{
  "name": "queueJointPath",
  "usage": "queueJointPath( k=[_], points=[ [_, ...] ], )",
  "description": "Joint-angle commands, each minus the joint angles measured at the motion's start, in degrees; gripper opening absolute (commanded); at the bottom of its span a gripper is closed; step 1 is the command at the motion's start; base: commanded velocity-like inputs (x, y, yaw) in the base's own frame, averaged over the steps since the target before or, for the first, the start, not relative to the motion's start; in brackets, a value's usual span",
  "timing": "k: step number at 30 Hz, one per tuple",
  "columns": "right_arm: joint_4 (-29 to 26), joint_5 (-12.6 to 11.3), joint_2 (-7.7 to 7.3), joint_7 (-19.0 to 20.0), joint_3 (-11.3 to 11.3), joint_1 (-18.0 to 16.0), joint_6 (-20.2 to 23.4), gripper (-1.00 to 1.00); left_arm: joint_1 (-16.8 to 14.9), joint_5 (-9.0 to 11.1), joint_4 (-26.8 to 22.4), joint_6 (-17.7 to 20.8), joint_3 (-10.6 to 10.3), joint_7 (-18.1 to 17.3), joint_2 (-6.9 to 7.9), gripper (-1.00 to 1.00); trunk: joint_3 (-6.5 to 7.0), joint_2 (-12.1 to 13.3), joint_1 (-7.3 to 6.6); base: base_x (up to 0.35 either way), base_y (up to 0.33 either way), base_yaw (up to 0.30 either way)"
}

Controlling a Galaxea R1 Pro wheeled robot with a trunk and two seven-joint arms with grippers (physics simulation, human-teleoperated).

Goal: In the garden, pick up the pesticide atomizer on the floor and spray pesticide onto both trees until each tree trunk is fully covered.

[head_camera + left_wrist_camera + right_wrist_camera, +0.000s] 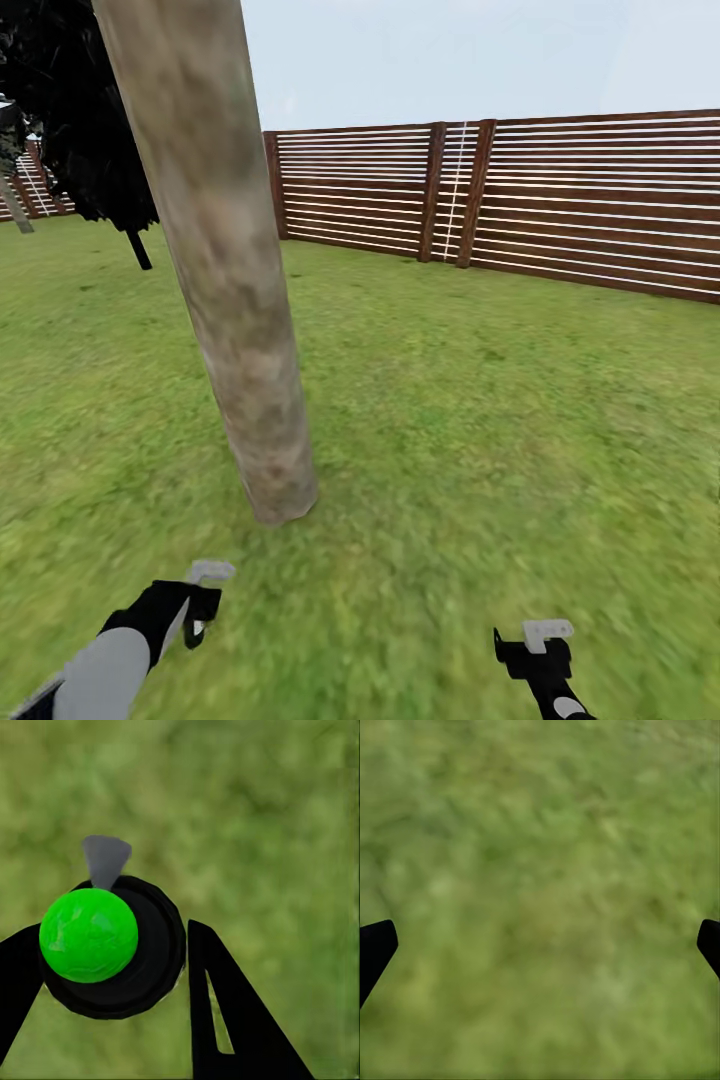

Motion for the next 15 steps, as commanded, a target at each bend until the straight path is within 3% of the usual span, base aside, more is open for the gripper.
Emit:
queueJointPath(
  k=[1,2,4,5,6,9,11,15],
  points=[
    [0.0,0.0,0.03,0.0,0.0,0.0,0.0,1.0,-0.6,-0.3,0.0,0.9,0.0,-0.1,-0.8,-1.0,-0.01,0.0,0.0,0.0,0.0,0.0],
    [0.0,0.0,0.05,0.0,0.0,0.0,0.0,1.0,-0.8,-0.3,0.0,1.4,0.0,-0.1,-1.55,-1.0,-0.01,0.0,0.0,0.0,0.0,0.0],
    [0.0,0.1,0.03,0.0,0.0,0.0,0.0,1.0,-2.4,-0.4,-0.1,2.1,-0.2,0.0,-5.01,-1.0,-0.01,0.0,0.0,0.0,0.0,0.0],
    [0.0,0.1,0.06,0.0,0.0,0.0,0.0,1.0,-2.6,-0.3,-0.2,2.2,-0.2,-0.1,-5.01,-1.0,-0.01,0.0,0.0,0.0,0.0,0.0],
    [0.0,0.1,0.07,0.0,0.0,0.0,0.0,1.0,-2.7,-0.3,-0.6,2.2,-0.1,-0.1,-4.46,-1.0,-0.01,0.0,0.0,0.0,0.0,0.0],
    [0.0,0.1,0.08,0.2,0.0,0.0,0.0,1.0,-2.3,-0.2,-4.9,2.3,0.1,-0.5,-0.08,-1.0,-0.01,0.0,0.0,0.0,0.0,0.0],
    [0.0,0.2,0.08,0.2,0.0,0.0,0.0,1.0,-2.2,-0.3,-5.1,2.1,-0.1,-0.4,-0.02,-1.0,-0.01,0.0,0.0,0.0,0.0,0.0],
    [-0.1,0.2,0.08,0.3,0.0,0.0,0.0,1.0,-2.8,-0.3,-5.4,1.8,-0.7,-0.1,-4.52,-1.0,-0.01,0.0,0.0,-0.252,0.0,0.0]
  ],
)
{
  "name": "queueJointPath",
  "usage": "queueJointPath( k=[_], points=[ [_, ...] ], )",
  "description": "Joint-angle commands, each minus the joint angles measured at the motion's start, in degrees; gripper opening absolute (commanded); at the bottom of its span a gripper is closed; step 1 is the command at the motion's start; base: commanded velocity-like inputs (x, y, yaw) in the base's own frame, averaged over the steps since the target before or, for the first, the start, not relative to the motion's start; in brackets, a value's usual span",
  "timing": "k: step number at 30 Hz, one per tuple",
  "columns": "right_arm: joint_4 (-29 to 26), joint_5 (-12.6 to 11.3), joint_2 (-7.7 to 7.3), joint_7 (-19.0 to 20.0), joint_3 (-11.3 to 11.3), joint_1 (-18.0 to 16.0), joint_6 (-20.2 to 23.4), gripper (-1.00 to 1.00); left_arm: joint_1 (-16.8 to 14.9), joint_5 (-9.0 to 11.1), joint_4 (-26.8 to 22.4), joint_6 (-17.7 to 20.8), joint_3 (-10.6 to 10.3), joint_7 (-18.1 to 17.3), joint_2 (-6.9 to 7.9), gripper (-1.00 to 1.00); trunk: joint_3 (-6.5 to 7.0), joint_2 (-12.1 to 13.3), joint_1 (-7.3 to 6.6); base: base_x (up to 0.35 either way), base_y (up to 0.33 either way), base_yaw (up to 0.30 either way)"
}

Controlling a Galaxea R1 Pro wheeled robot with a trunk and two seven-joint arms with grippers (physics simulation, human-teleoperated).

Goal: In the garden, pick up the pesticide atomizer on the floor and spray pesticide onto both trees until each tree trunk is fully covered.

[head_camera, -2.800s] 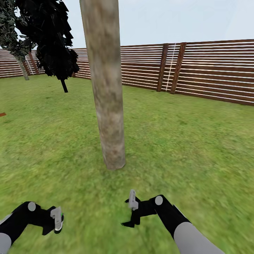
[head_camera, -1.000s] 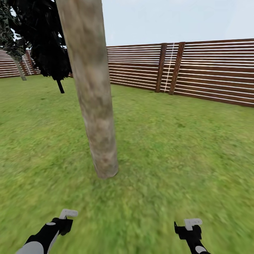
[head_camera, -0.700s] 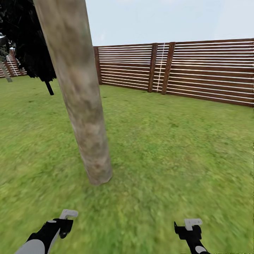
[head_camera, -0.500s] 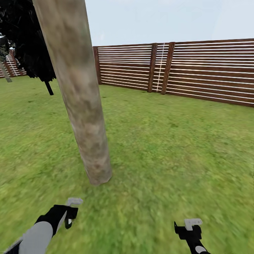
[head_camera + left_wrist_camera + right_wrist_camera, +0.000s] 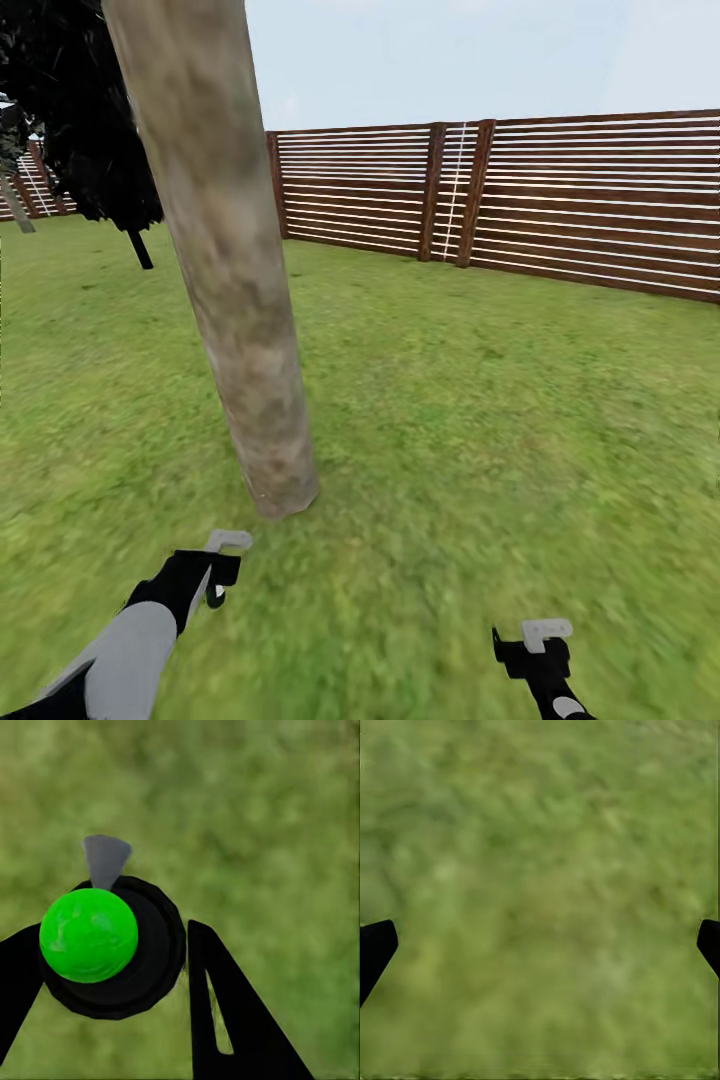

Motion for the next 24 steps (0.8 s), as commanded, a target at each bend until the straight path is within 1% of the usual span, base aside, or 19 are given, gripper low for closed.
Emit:
queueJointPath(
  k=[1,3,4,5,6,9,10,11,12,13,14,15,17,18,20,21,22,23,24],
  points=[
    [0.0,0.0,0.0,0.0,0.0,0.0,0.0,1.0,-0.2,-0.2,-0.1,0.0,-0.1,0.0,-0.89,-1.0,0.0,0.0,0.0,-0.333,0.0,0.0],
    [0.0,0.0,0.0,0.0,0.0,0.0,0.0,1.0,-0.4,-0.3,-0.2,0.0,-0.1,0.0,-2.05,-1.0,0.0,0.0,0.0,-0.243,0.0,0.0],
    [0.0,0.0,0.0,0.0,0.0,0.0,0.0,1.0,-0.4,-0.3,-0.4,0.0,-0.2,0.0,-2.29,-1.0,0.0,0.0,0.0,-0.073,0.0,0.0],
    [0.0,0.1,0.0,-0.1,0.0,0.0,0.0,1.0,-0.4,-0.3,-0.6,0.1,-0.2,0.0,-1.97,-1.0,0.0,0.0,0.0,-0.03,0.0,0.0],
    [0.1,0.1,-0.04,-0.1,0.0,0.0,0.0,1.0,-0.4,-0.3,-1.6,0.3,-0.2,-0.2,-1.33,-1.0,0.0,0.0,0.0,-0.015,0.0,0.0],
    [0.0,0.1,-0.08,-0.2,0.0,0.0,0.0,1.0,0.3,-0.2,-5.4,0.5,0.1,-0.7,2.93,-1.0,0.0,0.0,0.0,-0.005,0.0,0.0],
    [0.0,0.1,-0.08,-0.3,0.0,0.0,0.0,1.0,0.3,-0.3,-5.8,0.6,0.0,-0.7,3.04,-1.0,0.0,0.0,0.0,0.0,0.0,0.0],
    [0.0,0.1,-0.08,-0.3,0.0,0.0,0.0,1.0,0.4,-0.2,-5.9,0.5,-0.1,-0.7,2.51,-1.0,0.0,0.0,0.0,-0.035,0.0,0.0],
    [0.0,0.1,-0.09,-0.3,0.0,0.0,0.0,1.0,0.3,-0.3,-6.0,0.5,-0.2,-0.7,1.32,-1.0,0.0,0.0,0.0,-0.175,0.0,0.0],
    [0.0,0.1,-0.09,-0.3,0.0,0.0,0.0,1.0,0.1,-0.3,-6.1,0.4,-0.2,-0.7,-0.24,-1.0,0.0,0.0,0.0,-0.258,0.0,0.0],
    [0.1,0.1,-0.09,-0.3,0.0,0.0,0.0,1.0,-0.2,-0.4,-6.3,0.5,-0.3,-0.7,-2.31,-1.0,0.0,0.0,0.0,-0.317,0.0,0.0],
    [0.1,0.1,-0.09,-0.3,0.0,0.0,0.0,1.0,-0.3,-0.4,-6.4,0.5,-0.3,-0.7,-2.91,-1.0,0.0,0.0,0.0,-0.331,0.0,0.0],
    [0.1,0.1,-0.09,-0.3,0.0,0.0,0.0,1.0,-0.5,-0.3,-6.5,0.6,-0.3,-0.7,-2.77,-1.0,0.0,0.0,0.0,-0.34,0.0,0.0],
    [0.1,0.1,-0.09,-0.3,0.0,0.0,0.0,1.0,-0.8,-0.3,-6.6,0.6,-0.3,-0.7,-2.3,-1.0,0.0,0.0,0.0,-0.344,0.0,0.0],
    [0.1,0.1,-0.09,-0.3,0.0,0.0,0.0,1.0,-1.0,-0.3,-7.6,0.6,-0.2,-0.7,0.21,-1.0,0.0,0.0,0.0,-0.346,0.0,0.0],
    [0.1,0.1,-0.09,-0.3,0.0,0.0,0.0,1.0,-1.1,-0.3,-7.8,0.7,-0.2,-0.7,0.9,-1.0,0.0,0.0,0.0,-0.346,0.0,0.0],
    [0.1,0.1,-0.1,-0.3,0.0,0.0,0.0,1.0,-1.1,-0.3,-8.0,0.7,-0.2,-0.8,1.0,-1.0,0.0,0.0,0.0,-0.237,0.0,0.0],
    [0.1,0.1,-0.09,-0.3,0.0,0.0,0.0,1.0,-1.2,-0.3,-8.0,0.7,-0.3,-0.8,0.57,-1.0,0.0,0.0,0.0,-0.097,0.0,0.0],
    [0.1,0.1,-0.09,-0.3,0.0,0.0,0.0,1.0,-1.3,-0.3,-8.1,0.7,-0.3,-0.8,-0.64,-1.0,0.0,0.0,0.0,-0.05,0.0,0.0]
  ],
)
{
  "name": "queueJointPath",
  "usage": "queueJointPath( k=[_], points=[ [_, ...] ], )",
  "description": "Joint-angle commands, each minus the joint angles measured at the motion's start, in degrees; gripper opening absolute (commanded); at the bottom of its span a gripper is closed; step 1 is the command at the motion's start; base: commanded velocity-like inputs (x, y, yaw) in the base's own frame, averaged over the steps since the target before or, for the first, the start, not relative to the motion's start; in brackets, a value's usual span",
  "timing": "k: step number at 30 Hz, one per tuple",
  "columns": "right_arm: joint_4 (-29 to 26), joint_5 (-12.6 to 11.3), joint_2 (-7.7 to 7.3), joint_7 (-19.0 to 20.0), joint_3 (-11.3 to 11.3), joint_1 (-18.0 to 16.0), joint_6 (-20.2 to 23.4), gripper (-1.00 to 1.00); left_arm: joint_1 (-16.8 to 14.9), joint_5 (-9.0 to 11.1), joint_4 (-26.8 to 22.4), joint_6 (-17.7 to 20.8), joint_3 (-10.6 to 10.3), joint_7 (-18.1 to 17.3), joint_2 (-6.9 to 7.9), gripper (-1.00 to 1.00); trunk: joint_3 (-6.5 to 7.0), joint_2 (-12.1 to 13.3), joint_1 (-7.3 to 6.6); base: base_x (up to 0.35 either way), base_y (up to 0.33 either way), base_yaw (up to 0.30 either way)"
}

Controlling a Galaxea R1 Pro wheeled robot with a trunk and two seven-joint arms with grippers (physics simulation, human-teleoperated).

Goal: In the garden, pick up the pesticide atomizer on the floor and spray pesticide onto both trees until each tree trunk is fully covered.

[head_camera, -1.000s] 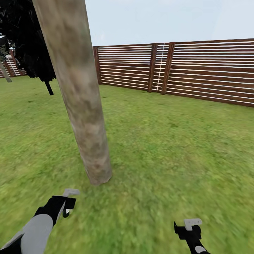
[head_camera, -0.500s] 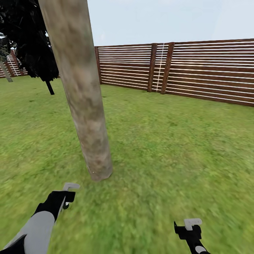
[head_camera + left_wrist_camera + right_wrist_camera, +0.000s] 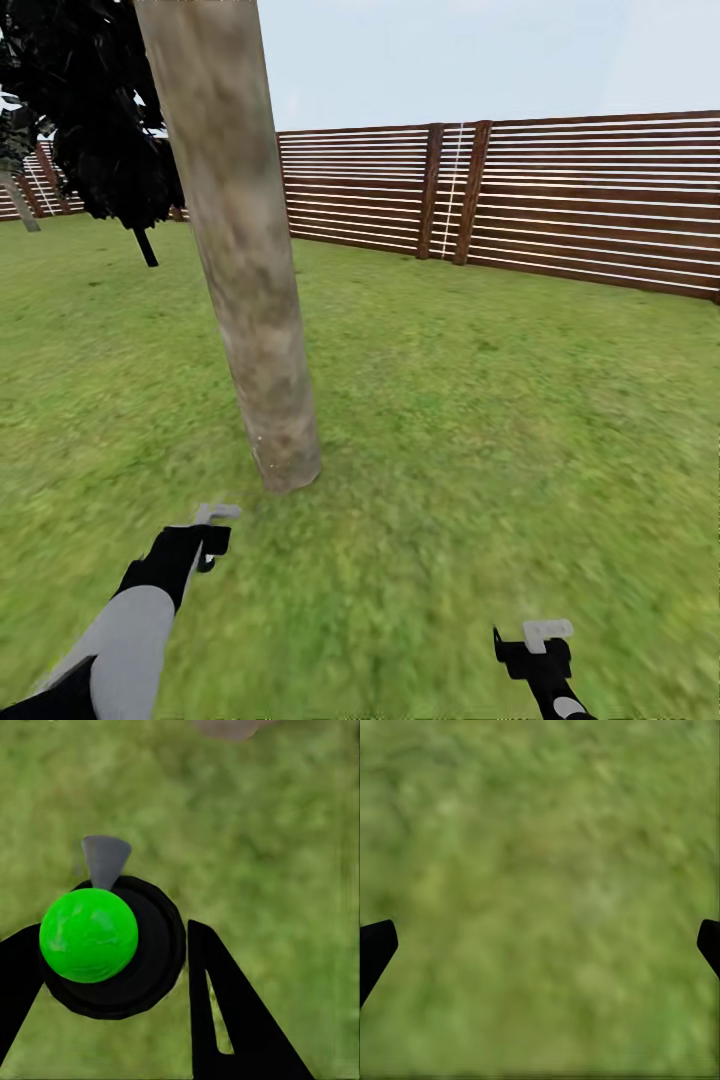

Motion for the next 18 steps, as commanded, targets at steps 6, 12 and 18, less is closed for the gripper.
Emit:
queueJointPath(
  k=[6,12,18],
  points=[
    [0.0,0.0,0.0,0.0,0.0,0.0,0.0,1.0,-4.0,-0.3,-1.0,2.2,-0.3,0.0,-2.83,-1.0,0.0,0.0,0.0,-0.008,0.0,0.0],
    [0.0,0.0,0.0,0.0,0.1,0.0,0.0,1.0,-5.8,-0.7,-3.4,5.4,-0.4,-4.3,-5.19,-1.0,0.0,0.0,0.0,0.0,0.0,0.0],
    [0.0,0.0,-0.08,0.0,0.1,0.0,0.0,1.0,-11.9,-0.8,-6.4,12.9,-0.7,-5.0,-2.27,-1.0,0.0,0.0,0.0,0.0,0.0,0.0]
  ],
)
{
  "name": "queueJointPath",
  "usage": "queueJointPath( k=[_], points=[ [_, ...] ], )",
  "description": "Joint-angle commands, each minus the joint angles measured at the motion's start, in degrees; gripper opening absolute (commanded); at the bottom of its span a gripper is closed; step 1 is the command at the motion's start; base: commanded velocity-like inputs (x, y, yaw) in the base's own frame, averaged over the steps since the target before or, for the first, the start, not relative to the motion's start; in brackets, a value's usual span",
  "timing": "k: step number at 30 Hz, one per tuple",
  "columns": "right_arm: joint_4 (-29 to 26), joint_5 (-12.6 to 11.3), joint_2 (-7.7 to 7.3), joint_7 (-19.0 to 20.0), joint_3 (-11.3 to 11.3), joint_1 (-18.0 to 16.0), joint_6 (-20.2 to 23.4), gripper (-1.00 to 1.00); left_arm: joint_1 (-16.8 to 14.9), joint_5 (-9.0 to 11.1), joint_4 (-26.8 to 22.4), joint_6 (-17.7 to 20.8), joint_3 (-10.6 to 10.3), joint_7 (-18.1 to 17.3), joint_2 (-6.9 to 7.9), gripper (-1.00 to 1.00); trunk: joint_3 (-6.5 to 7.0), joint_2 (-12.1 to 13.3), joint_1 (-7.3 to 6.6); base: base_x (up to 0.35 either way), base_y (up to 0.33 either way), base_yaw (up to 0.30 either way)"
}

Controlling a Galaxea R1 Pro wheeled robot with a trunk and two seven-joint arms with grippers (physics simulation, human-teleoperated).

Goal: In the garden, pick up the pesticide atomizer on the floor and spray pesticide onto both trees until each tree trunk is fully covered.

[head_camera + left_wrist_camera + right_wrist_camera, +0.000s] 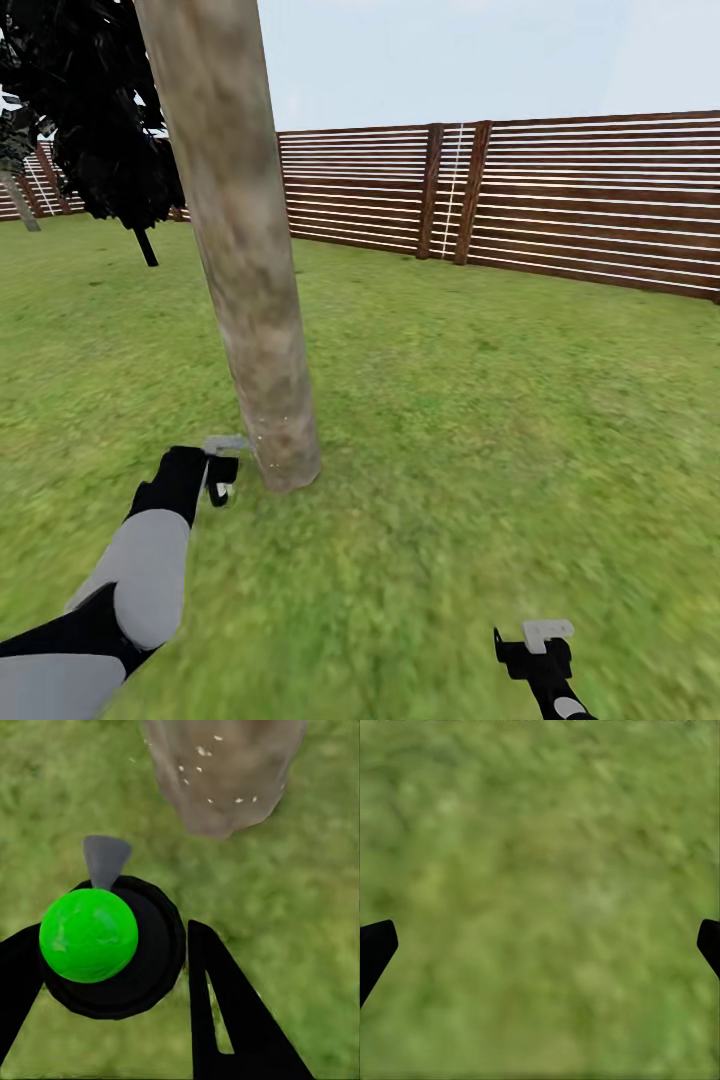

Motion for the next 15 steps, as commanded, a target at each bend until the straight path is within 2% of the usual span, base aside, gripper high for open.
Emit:
queueJointPath(
  k=[1,2,3,5,7,9,10,11,12,13,14,15],
  points=[
    [0.0,0.0,0.0,0.0,0.0,0.0,0.0,1.0,0.0,0.6,-0.2,0.4,-0.2,-0.2,0.65,-1.0,0.0,0.0,0.0,0.0,0.0,0.0],
    [0.0,0.0,0.0,0.0,0.0,0.0,0.0,1.0,0.2,0.6,-0.3,0.5,-1.9,-1.1,0.9,-1.0,0.0,0.0,0.0,0.0,0.0,0.0],
    [0.0,0.1,0.0,0.0,0.0,0.0,0.0,1.0,0.4,0.8,-0.3,0.8,-6.6,-2.9,0.9,-1.0,0.0,0.0,0.0,0.0,0.0,0.0],
    [0.0,0.1,0.01,0.0,0.0,0.0,0.0,1.0,0.4,1.2,-0.2,1.1,-13.4,-7.5,0.07,-1.0,0.0,0.0,0.0,0.0,0.0,0.0],
    [0.0,0.1,0.0,0.0,0.0,0.0,0.0,1.0,-0.5,1.3,-0.3,2.0,-16.5,-13.1,-0.94,-1.0,0.0,0.0,0.0,0.0,0.0,0.0],
    [0.0,0.0,0.0,0.0,0.0,0.0,0.0,1.0,-1.6,0.9,-0.9,5.2,-17.3,-17.6,-0.42,-1.0,0.0,0.0,0.0,0.0,0.0,0.0],
    [0.0,0.0,0.0,0.0,0.0,0.0,0.0,1.0,-1.9,0.6,-1.0,6.1,-17.5,-19.2,0.59,-1.0,0.0,0.0,0.0,0.0,0.0,0.0],
    [0.0,0.0,0.0,0.0,0.0,0.0,0.0,1.0,-2.1,0.6,-1.1,6.6,-17.5,-20.1,2.21,-1.0,0.0,0.0,0.0,0.0,0.0,0.0],
    [0.0,0.0,0.0,0.0,0.0,0.0,0.0,1.0,-2.5,0.6,-1.2,7.3,-17.5,-20.9,5.38,-1.0,0.0,0.0,0.0,0.0,0.0,0.0],
    [0.0,0.0,0.0,0.0,0.0,0.0,0.0,1.0,-3.3,0.7,-1.1,7.7,-17.6,-21.5,6.96,-1.0,0.0,0.0,0.0,0.0,0.0,0.0],
    [0.0,0.0,0.0,0.0,0.0,0.0,0.0,1.0,-4.2,0.7,-1.0,8.1,-17.7,-22.1,7.98,-1.0,0.0,0.0,0.0,0.0,0.0,0.0],
    [0.0,0.0,0.0,0.0,0.0,0.0,0.0,1.0,-4.7,0.7,-1.0,8.6,-18.1,-23.0,8.39,-1.0,0.0,0.0,0.0,0.0,0.0,0.0]
  ],
)
